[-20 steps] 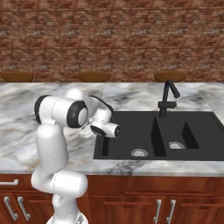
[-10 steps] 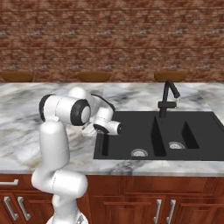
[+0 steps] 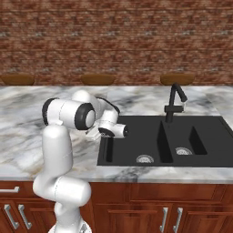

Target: Locate and retrieve the soap dispenser and soap dispenser from the cabinet. Place them next to the sink.

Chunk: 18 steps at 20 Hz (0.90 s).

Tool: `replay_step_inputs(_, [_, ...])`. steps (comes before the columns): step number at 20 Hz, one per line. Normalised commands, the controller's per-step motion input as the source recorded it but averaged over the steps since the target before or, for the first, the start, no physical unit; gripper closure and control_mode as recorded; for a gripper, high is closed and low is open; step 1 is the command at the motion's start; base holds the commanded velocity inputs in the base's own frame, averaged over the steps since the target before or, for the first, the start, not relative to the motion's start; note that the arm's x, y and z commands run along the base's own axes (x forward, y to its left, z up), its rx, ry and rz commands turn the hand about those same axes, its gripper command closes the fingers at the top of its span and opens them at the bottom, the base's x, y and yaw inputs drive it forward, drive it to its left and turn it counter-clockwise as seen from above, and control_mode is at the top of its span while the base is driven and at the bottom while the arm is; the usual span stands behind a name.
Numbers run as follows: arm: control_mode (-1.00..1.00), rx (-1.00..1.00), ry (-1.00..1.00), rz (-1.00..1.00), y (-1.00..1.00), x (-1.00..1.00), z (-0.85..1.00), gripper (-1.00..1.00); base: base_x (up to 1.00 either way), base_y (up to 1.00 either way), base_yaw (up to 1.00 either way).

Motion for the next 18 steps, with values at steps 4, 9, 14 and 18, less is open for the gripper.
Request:
replay_step_inputs(4, [-1.0,0.0,-0.02,0.05,0.06,0.0,-0.09,-1.0,0.0,0.0,0.0])
replay_step_inputs(9, [-1.0,0.0,-0.02,0.05,0.02,0.0,-0.06,-1.0,0.0,0.0,0.0])
replay_step_inputs(14, [-1.0,0.0,-0.02,0.05,0.0,0.02,-0.02,-1.0,0.0,0.0,0.0])
replay_step_inputs(18, [-1.0,0.0,-0.01,0.04,-0.01,0.05,-0.02,-1.0,0.0,0.0,0.0])
